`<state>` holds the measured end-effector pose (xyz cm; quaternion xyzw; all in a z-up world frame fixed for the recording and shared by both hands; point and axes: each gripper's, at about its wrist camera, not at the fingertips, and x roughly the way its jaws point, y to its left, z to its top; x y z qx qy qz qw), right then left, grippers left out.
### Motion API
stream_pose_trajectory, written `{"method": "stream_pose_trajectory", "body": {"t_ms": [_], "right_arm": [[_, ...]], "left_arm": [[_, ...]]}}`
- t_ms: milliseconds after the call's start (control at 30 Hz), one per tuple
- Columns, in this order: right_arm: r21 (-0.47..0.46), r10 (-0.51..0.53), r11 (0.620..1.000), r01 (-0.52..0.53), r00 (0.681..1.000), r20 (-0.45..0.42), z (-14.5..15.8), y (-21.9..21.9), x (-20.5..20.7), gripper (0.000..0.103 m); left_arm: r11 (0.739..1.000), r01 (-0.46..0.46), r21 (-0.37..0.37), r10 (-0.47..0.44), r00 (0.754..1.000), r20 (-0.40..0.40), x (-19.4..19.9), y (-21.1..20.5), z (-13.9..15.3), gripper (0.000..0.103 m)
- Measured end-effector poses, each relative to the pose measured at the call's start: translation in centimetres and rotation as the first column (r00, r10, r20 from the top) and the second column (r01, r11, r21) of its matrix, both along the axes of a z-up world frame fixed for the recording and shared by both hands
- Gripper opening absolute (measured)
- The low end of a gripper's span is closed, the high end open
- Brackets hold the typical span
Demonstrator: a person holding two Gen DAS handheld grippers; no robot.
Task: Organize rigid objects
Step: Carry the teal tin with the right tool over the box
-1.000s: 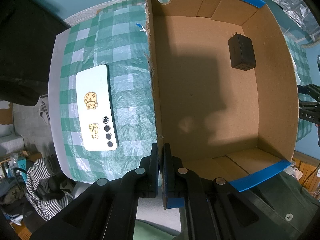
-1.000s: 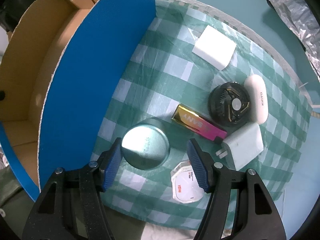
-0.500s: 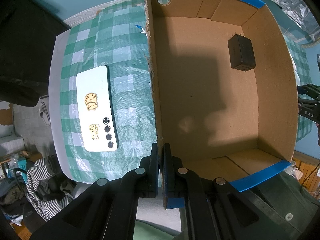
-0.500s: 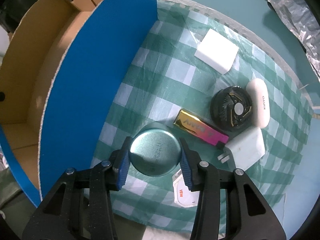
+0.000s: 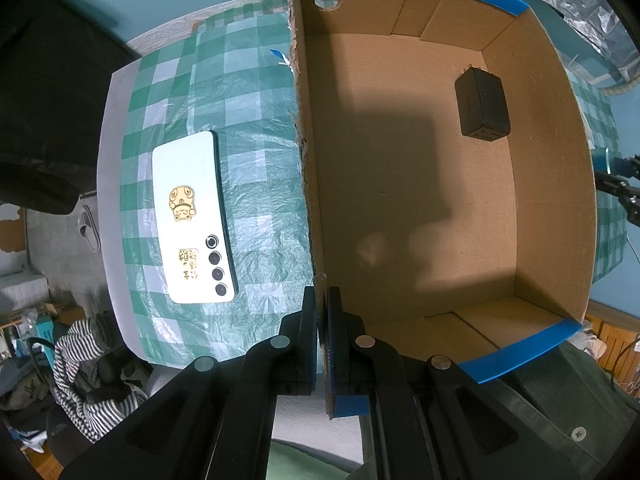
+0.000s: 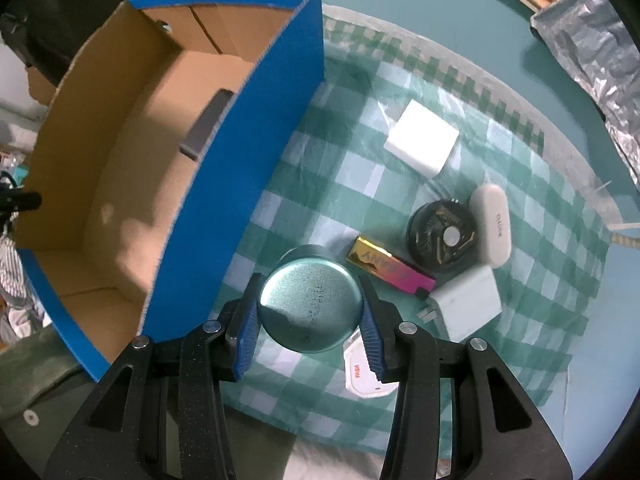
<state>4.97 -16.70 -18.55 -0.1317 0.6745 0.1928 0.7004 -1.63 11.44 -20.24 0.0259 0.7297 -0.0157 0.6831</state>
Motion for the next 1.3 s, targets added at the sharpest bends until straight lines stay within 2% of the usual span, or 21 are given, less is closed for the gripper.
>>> {"method": "stream_pose_trajectory", "body": {"t_ms": [467, 700, 1000, 1300], "right_arm": [[0.038, 0.043, 0.998, -0.046, 0.997, 0.065, 5.3, 2.2, 1.6, 0.044], [0.046, 0.084, 0.995, -0.089, 0.992, 0.098, 6.8, 4.0, 2.6, 0.044], [0.068, 0.141, 0.986, -0.15, 0.983, 0.12, 7.6, 7.2, 3.1, 0.044], [0.066, 0.204, 0.975, -0.211, 0.974, 0.095, 6.2, 10.0, 2.9, 0.044]], "left_arm": [[1.0, -0.001, 0.001, 0.001, 1.0, -0.001, 0.1, 0.0, 0.0, 0.004], [1.0, 0.0, 0.001, 0.0, 1.0, -0.001, 0.1, -0.1, 0.1, 0.004], [1.0, 0.003, 0.003, -0.003, 1.0, -0.002, 0.1, -0.1, 0.0, 0.004], [1.0, 0.005, 0.002, -0.005, 1.0, 0.001, 0.0, -0.1, 0.1, 0.004]]}}
